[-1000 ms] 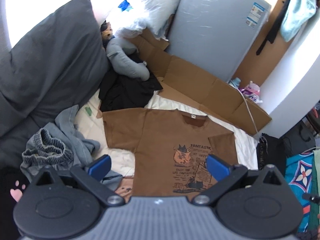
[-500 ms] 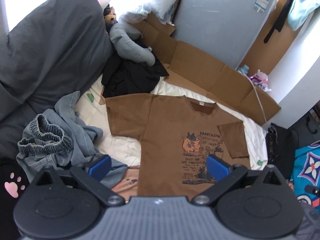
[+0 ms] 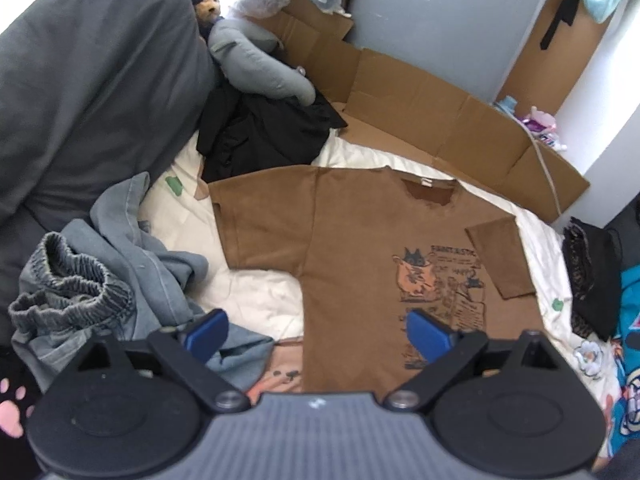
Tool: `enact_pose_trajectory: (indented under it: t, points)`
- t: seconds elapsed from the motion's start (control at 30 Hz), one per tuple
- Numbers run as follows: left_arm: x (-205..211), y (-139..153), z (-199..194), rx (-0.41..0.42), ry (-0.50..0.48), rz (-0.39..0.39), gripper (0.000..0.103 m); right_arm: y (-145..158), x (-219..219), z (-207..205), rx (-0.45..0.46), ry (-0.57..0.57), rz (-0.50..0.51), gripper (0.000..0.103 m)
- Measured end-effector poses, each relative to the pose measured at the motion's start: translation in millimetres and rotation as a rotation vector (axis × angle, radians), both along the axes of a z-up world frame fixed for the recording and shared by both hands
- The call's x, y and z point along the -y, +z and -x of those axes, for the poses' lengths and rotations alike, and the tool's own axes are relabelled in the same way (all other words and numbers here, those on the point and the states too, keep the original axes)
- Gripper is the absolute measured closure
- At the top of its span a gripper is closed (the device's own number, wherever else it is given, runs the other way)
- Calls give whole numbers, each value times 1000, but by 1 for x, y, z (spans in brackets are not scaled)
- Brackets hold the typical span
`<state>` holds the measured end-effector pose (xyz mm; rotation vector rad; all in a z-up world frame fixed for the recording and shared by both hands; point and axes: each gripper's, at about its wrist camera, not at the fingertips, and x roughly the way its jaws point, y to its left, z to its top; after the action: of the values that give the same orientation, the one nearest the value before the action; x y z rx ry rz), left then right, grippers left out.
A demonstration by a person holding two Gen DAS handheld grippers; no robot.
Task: Fold clothes
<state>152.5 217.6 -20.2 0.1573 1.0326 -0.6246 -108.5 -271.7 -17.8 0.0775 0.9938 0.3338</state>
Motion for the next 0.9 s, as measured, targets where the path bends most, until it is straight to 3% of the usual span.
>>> enact_pose_trajectory:
  t: [0.27, 0.37, 0.43, 0.57, 0.7, 0.9]
  points:
    - [-8, -71, -48, 2, 102, 20, 37, -71, -36, -28, 17, 58, 9, 1]
    - [-13, -98, -65, -23, 141, 67, 49, -97, -52, -34, 15, 80, -7, 1]
    - [-13, -114, -75, -47, 141, 103, 66, -112, -62, -36, 6, 100, -21, 1]
    - [-17, -148, -94, -97, 242, 128, 71, -131, -84, -36, -4, 133, -23, 2]
    - [-10, -166, -105, -78, 264, 128, 71, -147, -101, -35, -18, 174, -41, 2]
    - [-7, -202, -128, -125, 385, 175, 69, -171, -114, -33, -44, 224, -57, 2]
